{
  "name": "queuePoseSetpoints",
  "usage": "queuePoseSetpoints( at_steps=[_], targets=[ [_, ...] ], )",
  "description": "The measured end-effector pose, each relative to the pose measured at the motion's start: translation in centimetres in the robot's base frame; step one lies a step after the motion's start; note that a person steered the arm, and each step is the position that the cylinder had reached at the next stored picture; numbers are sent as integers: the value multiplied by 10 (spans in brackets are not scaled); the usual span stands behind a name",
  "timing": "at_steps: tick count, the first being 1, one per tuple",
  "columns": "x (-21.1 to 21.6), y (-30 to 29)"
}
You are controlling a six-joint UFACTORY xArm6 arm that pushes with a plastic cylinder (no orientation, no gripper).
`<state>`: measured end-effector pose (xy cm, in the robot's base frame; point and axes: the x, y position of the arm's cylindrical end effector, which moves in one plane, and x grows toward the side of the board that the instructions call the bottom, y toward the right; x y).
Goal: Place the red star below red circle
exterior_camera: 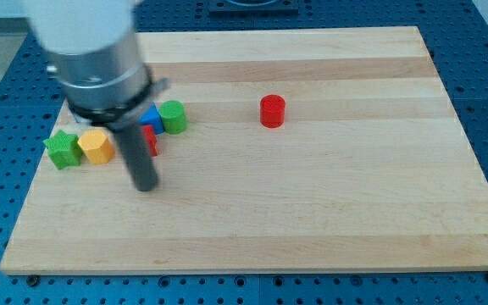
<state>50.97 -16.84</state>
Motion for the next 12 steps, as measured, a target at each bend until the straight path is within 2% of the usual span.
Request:
queuePoseSetpoints(
  at_steps=[1, 2, 3, 4, 5, 7, 8, 9, 11, 12],
  targets=[
    [-8, -36],
    [-41, -36],
    [-62, 5],
    [-62, 83],
    [-62, 106],
    [-40, 25],
    [-73, 26],
    [-101, 56],
    [-102, 194],
    [-102, 200]
  ],
)
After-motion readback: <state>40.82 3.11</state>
